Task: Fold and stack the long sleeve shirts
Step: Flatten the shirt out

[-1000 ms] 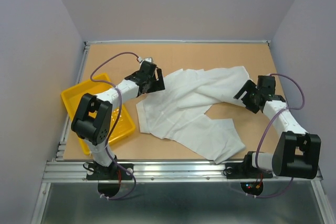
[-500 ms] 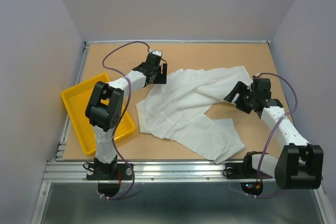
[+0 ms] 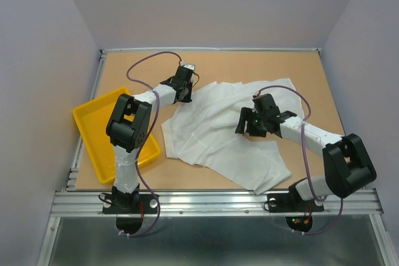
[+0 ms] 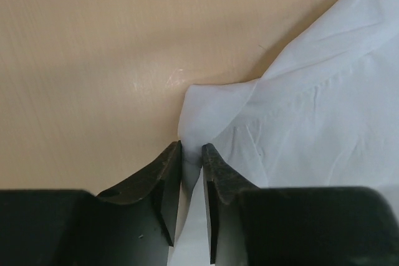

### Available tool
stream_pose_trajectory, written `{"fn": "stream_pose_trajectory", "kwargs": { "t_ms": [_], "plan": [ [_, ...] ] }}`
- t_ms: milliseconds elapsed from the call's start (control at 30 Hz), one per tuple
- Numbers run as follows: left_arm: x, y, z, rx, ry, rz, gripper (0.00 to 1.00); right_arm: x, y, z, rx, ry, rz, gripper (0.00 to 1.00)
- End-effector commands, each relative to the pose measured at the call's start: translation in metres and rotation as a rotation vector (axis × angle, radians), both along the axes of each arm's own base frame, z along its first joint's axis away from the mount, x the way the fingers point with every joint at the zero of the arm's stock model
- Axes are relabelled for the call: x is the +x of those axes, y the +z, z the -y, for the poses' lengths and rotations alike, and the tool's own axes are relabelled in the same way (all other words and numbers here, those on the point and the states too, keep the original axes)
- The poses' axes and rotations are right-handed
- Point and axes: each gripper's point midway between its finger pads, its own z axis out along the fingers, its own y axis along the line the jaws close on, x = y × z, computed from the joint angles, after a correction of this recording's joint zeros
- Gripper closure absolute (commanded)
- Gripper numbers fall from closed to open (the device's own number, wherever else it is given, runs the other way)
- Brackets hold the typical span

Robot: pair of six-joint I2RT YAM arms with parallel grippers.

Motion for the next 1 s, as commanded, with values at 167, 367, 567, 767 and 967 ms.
{"fn": "stream_pose_trajectory", "kwargs": {
  "t_ms": [167, 367, 567, 767, 967],
  "plan": [
    [0.01, 0.026, 0.005, -0.011, -0.008, 0.06, 0.86, 0.057, 0.035, -0.05, -0.077, 0.072, 0.231, 0.49],
    [0.016, 0.033, 0.006, -0.031, 0.024, 0.079, 0.95, 0.058, -0.002, -0.049, -0.155, 0.084, 0.169, 0.66],
    [0.029, 0.042, -0.009, -0.061, 0.15, 0.107, 1.0, 0.028, -0.038, -0.038, -0.178, 0.112, 0.063, 0.69],
    [0.052, 0.06, -0.048, -0.13, 0.367, 0.162, 1.0, -0.012, -0.053, -0.022, -0.19, 0.117, -0.049, 0.82],
    [0.072, 0.114, -0.058, -0.225, 0.42, 0.287, 1.0, -0.068, -0.059, -0.004, -0.19, 0.121, -0.24, 0.88]
  ]
}}
